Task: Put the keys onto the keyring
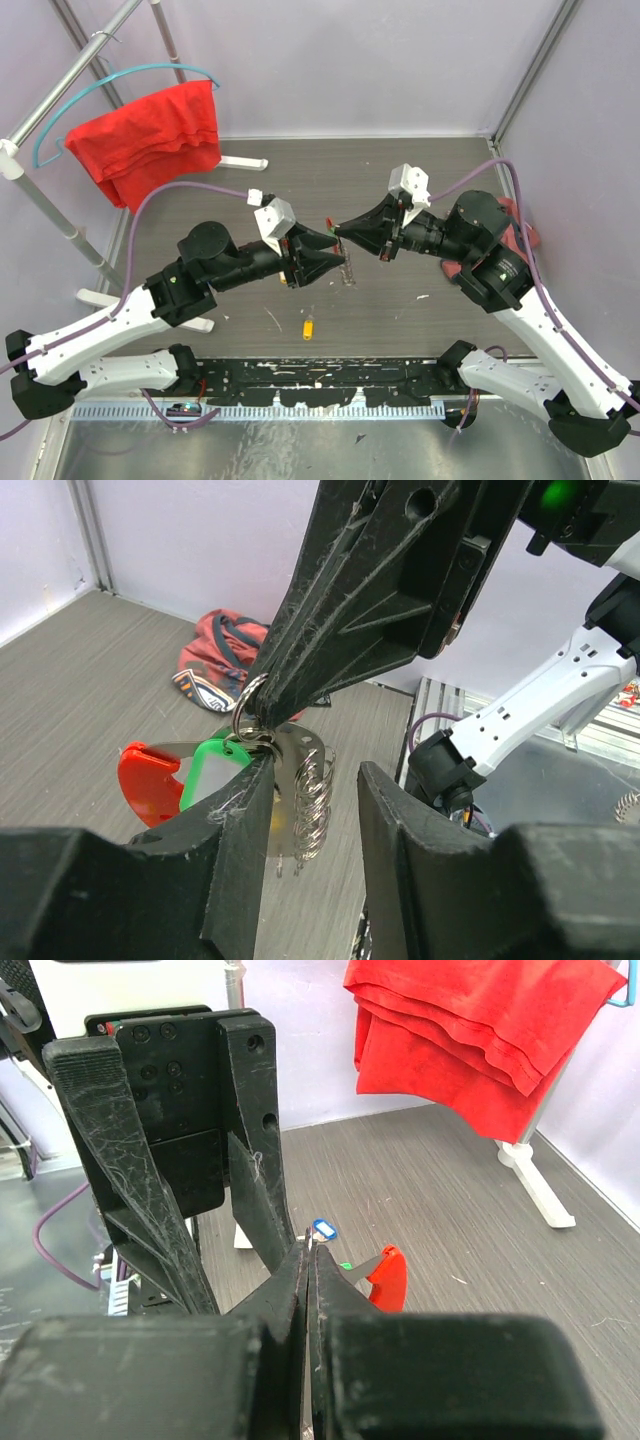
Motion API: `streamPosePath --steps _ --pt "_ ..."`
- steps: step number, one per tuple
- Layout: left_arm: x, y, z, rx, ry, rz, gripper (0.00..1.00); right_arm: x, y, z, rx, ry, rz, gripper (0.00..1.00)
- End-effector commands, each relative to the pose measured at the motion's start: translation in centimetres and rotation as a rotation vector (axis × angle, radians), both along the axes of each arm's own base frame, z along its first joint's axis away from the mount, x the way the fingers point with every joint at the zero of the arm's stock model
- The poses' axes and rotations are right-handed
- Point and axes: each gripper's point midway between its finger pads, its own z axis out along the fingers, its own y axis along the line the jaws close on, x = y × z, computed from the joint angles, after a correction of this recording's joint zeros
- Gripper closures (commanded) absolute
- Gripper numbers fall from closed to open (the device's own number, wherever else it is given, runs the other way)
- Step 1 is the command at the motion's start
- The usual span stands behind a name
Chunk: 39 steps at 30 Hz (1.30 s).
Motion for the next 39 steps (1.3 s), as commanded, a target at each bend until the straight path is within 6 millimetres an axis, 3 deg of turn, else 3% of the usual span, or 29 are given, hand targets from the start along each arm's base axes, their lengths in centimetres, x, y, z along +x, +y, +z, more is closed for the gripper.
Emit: streamPosePath --steps 1,21,32,39 --pt "0.2 0.1 2.0 -0.050 -0.008 0.016 0.53 0.0 -0.1 1.8 0.046 -0.059 -0.010 0.99" --pt "0.7 -0.4 0.8 -0.023 0.011 0.031 0.57 0.2 -0.3 1.7 0.048 -0.050 -0.026 0.99" --pt "0.5 -0.4 1.3 -0.044 0.026 0.022 0.98 1.0 -0.7 1.6 0.049 -0.038 -0.083 0.99" --pt "0.2 0.3 1.8 -0.059 0.022 0.028 1.00 2.4 -1.3 1.1 0.041 -0.011 -0.172 0.99"
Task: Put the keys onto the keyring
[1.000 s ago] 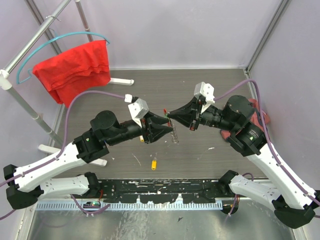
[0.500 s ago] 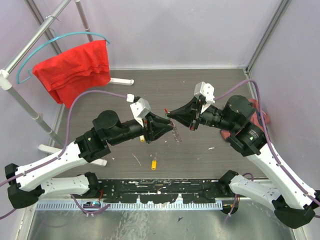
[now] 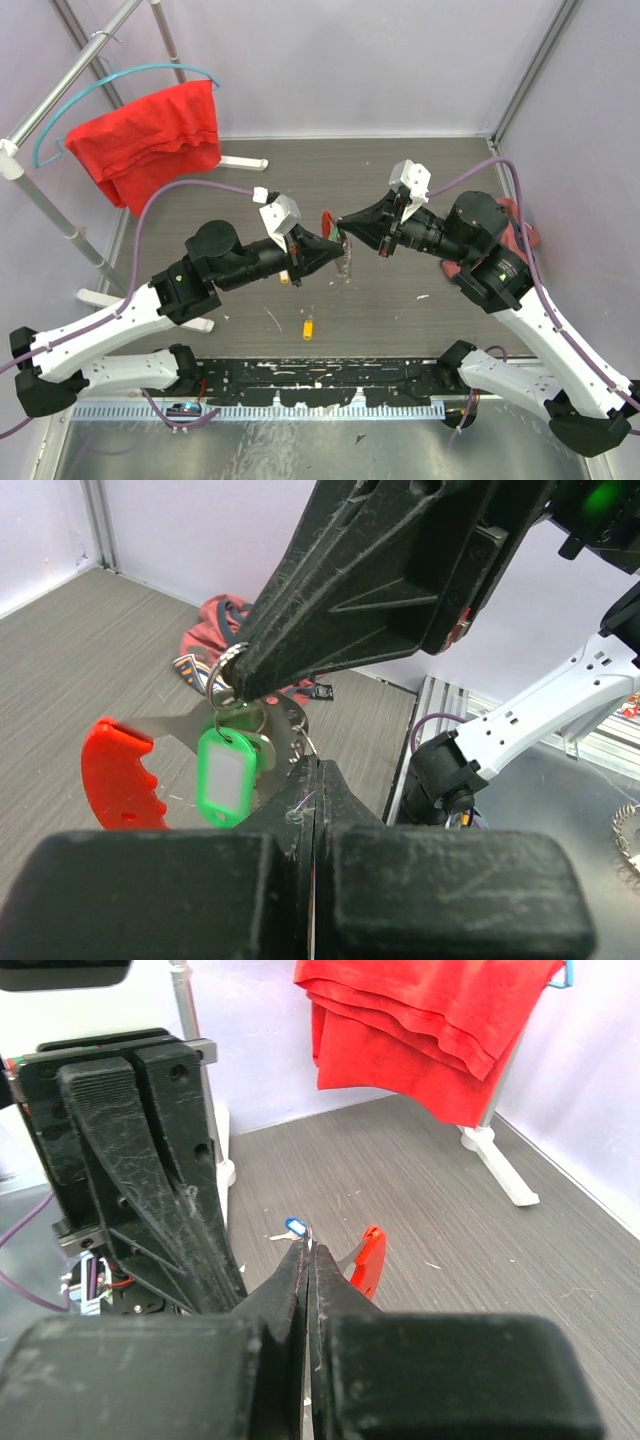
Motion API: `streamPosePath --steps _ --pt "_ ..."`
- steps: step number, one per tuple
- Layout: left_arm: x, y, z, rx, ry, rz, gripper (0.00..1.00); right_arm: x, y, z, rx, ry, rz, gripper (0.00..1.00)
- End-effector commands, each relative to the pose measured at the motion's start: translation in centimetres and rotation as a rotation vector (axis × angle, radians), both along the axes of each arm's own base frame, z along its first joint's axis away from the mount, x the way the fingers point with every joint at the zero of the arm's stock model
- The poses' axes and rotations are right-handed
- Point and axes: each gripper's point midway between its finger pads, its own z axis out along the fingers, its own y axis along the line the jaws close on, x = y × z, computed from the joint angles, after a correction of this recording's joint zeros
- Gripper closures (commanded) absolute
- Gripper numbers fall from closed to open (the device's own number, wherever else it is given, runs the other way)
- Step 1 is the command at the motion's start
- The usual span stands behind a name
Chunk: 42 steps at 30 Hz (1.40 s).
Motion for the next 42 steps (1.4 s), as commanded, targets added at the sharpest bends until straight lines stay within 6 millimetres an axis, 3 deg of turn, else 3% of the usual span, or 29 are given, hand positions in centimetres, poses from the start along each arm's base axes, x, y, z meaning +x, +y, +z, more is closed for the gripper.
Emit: streamPosePath --steps 1,6,11,22,42 --pt "-0.4 0.9 2.5 -0.067 -0.028 0.006 1.00 1.0 -0.9 1.3 0.040 -0.026 -0.091 0.99" --pt "-0.1 1.2 2.4 -0.064 -0.030 0.027 1.00 1.2 -1.1 1.5 0.047 -0.027 -0.108 0.99" --pt "0.2 0.9 1.6 -0.047 -0.025 0.035 0.78 1.1 -1.0 1.7 0.054 -0.027 -0.098 0.99" --pt "0.9 0.9 0.8 -0.023 -0.026 0.070 0.61 0.9 -1.1 1.9 0.060 -0.029 -0.097 0.99" --pt "1.8 0.2 0.2 0.008 -0.004 0.096 0.46 2.1 -1.5 1.5 0.069 0.005 -0.166 0.99"
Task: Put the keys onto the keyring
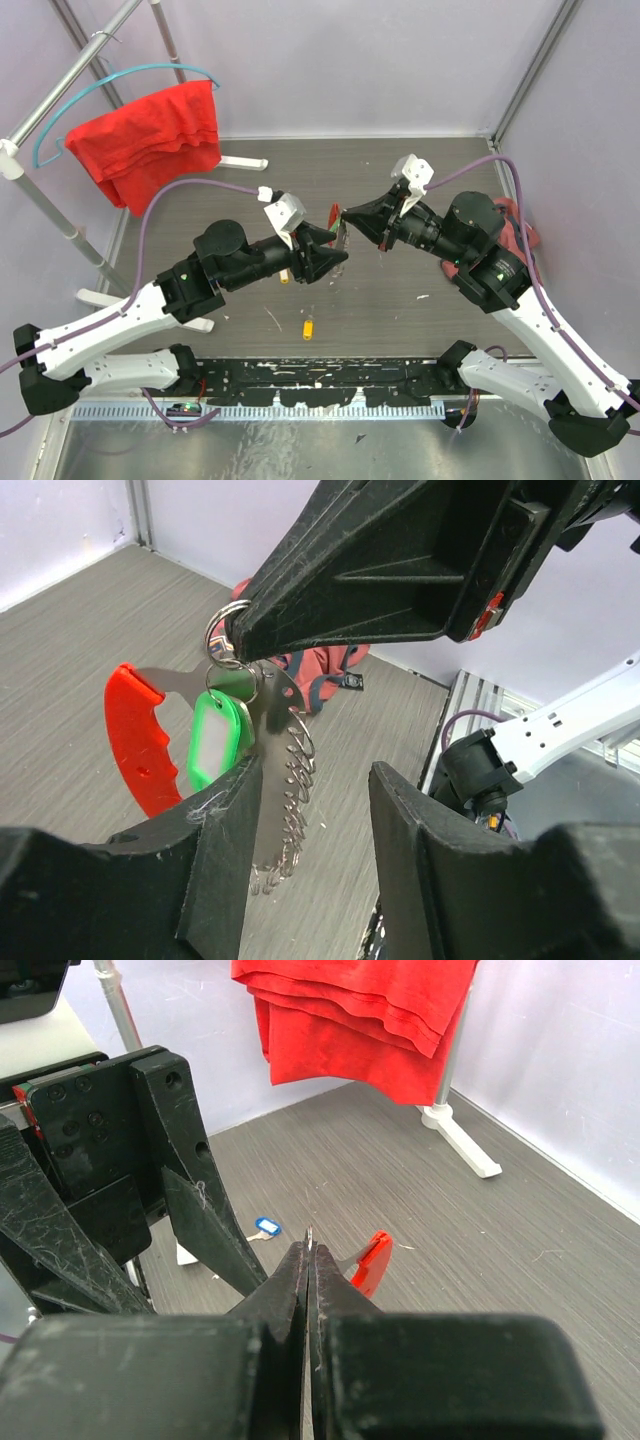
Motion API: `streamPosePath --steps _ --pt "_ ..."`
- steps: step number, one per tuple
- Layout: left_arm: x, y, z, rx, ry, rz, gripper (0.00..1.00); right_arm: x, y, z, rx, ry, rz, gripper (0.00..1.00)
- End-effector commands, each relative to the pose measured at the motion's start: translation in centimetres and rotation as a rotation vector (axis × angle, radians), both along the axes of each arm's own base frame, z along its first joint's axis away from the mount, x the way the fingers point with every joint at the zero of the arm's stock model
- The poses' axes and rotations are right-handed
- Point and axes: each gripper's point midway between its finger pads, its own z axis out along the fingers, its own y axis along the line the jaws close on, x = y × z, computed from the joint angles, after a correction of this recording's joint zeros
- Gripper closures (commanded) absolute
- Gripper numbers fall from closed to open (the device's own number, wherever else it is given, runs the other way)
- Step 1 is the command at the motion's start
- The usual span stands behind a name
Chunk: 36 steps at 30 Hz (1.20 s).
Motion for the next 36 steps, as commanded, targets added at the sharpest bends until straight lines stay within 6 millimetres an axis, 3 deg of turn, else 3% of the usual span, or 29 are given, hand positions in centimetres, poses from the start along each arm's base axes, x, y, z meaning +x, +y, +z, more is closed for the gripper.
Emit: streamPosePath --steps 1,36 --pt "0.4 0.1 1.4 -0.028 -0.018 0.025 0.46 -0.1 -0.7 2.3 0.062 -0.047 -0.034 0.99" --pt "1.9 -0.5 2.1 -0.010 -0.020 0.109 0.51 1.4 -0.8 0.8 0.033 0.001 -0.096 0.99"
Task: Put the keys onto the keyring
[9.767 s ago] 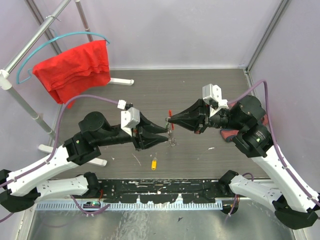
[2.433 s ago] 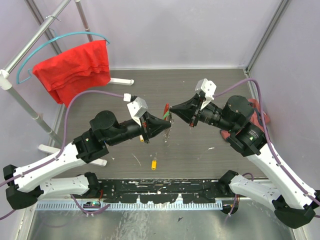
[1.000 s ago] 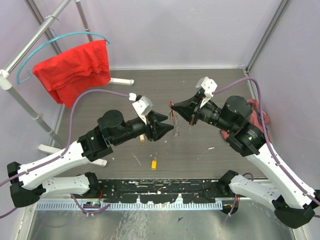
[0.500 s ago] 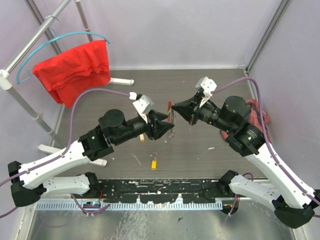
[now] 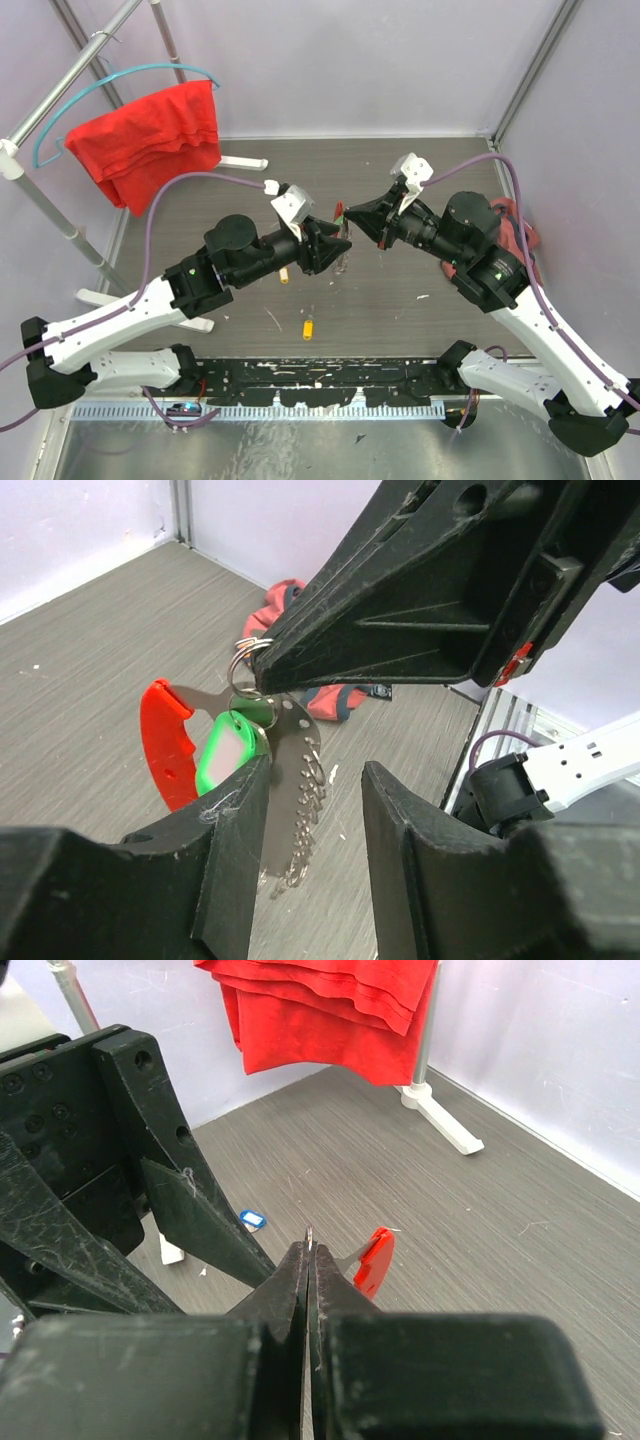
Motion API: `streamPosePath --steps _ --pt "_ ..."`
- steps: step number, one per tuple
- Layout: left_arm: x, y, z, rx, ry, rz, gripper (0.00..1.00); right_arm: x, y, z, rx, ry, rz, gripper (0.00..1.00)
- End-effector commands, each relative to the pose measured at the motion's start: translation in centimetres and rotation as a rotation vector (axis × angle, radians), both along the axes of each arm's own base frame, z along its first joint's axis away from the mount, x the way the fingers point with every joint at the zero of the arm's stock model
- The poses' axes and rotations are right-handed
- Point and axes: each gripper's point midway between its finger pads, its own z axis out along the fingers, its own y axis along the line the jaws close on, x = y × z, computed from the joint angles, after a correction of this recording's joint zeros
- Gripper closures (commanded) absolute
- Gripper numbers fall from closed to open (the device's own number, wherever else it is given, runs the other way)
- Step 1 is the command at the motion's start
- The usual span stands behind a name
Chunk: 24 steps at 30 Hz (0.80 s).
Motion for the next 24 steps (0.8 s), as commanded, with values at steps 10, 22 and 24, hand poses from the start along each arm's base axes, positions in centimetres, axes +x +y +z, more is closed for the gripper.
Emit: streamPosePath --steps 10,22,24 --pt "0.8 -0.4 1.3 0.048 -0.056 0.098 0.52 0.5 -0.2 1.6 0.036 -0.036 -0.033 0.99" --pt "1.6 -0.6 0.4 0.094 -0.046 0.166 0.58 0.5 -0.3 1.6 0.038 -0.035 -0.034 0.99" --pt "1.8 -0.5 0.2 0.099 -0.043 0.178 0.63 0.4 -0.3 1.7 0.041 -0.036 -0.033 0.99"
